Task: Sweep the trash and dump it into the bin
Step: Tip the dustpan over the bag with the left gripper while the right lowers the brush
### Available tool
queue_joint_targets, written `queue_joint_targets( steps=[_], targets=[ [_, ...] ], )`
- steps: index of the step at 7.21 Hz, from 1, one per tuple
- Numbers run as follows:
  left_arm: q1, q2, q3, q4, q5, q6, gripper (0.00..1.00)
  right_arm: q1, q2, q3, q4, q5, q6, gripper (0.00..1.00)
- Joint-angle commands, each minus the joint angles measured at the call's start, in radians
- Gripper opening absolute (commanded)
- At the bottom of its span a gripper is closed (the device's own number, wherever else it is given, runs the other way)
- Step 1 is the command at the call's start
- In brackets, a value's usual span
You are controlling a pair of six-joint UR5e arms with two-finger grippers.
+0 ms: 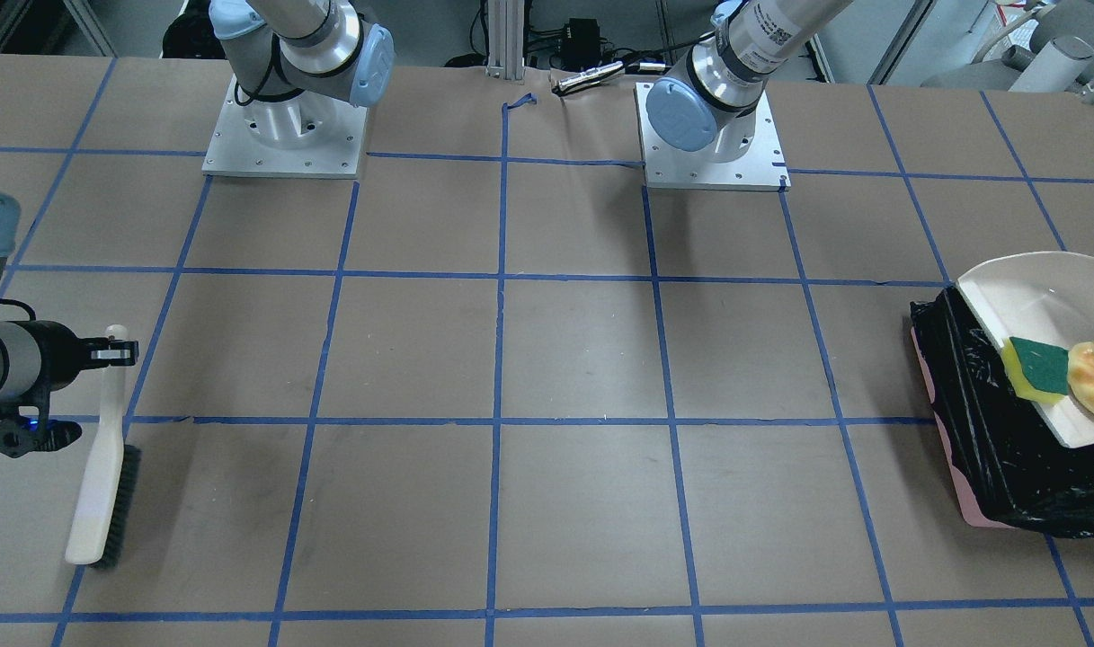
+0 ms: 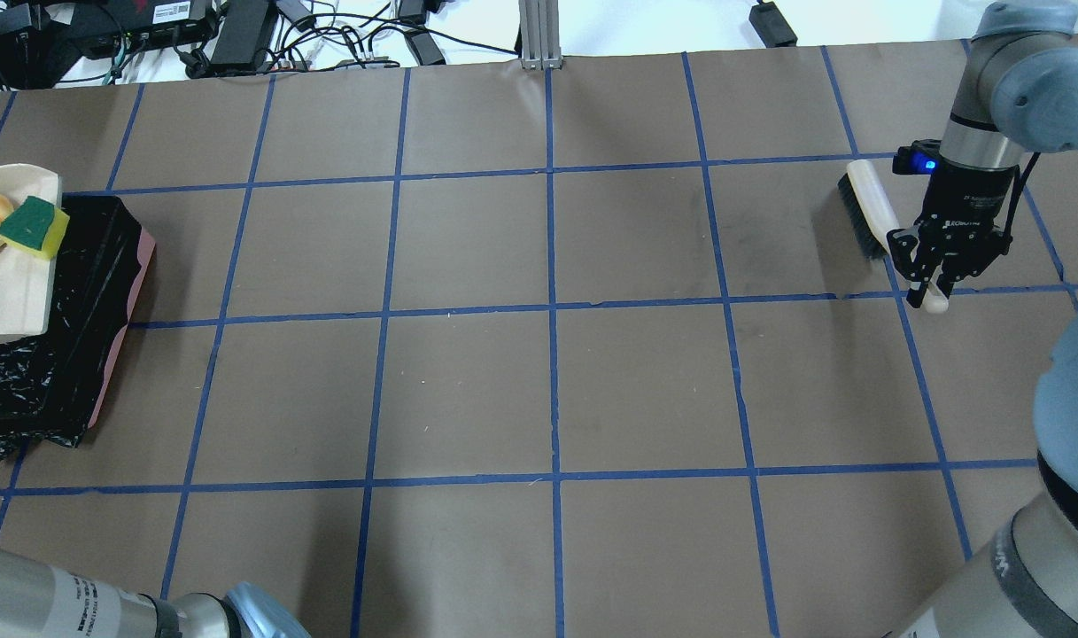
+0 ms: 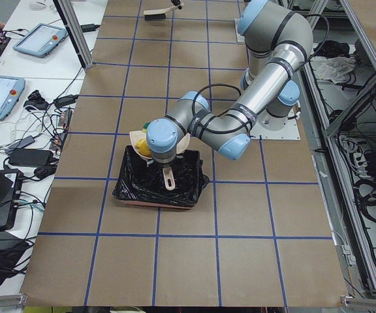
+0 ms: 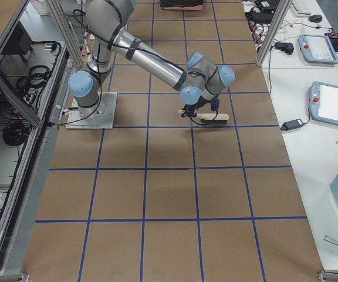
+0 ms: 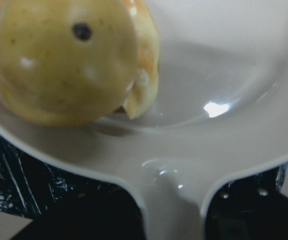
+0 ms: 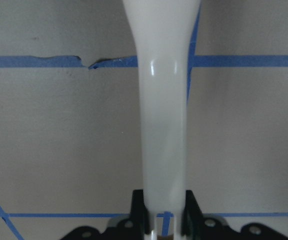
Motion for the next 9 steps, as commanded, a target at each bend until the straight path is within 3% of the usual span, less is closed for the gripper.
queue_joint_targets(
  steps=[1,5,9],
  targets=[
    [0.070,-0.019,0.003,0.010,0.047,0.078,0.01,-0.002,-0.009,0.012,-0.026,-0.020,-0.010,0.11],
    [0.073,-0.046,0.011,0.101,0.131,0.076,0.01,-0.047,-0.024,0.050,-0.055,-0.013,-0.022,0.10],
    [0.052,-0.075,0.009,0.116,0.237,0.062,0.01,-0.043,-0.062,0.113,-0.110,-0.012,-0.040,0.10]
  ],
)
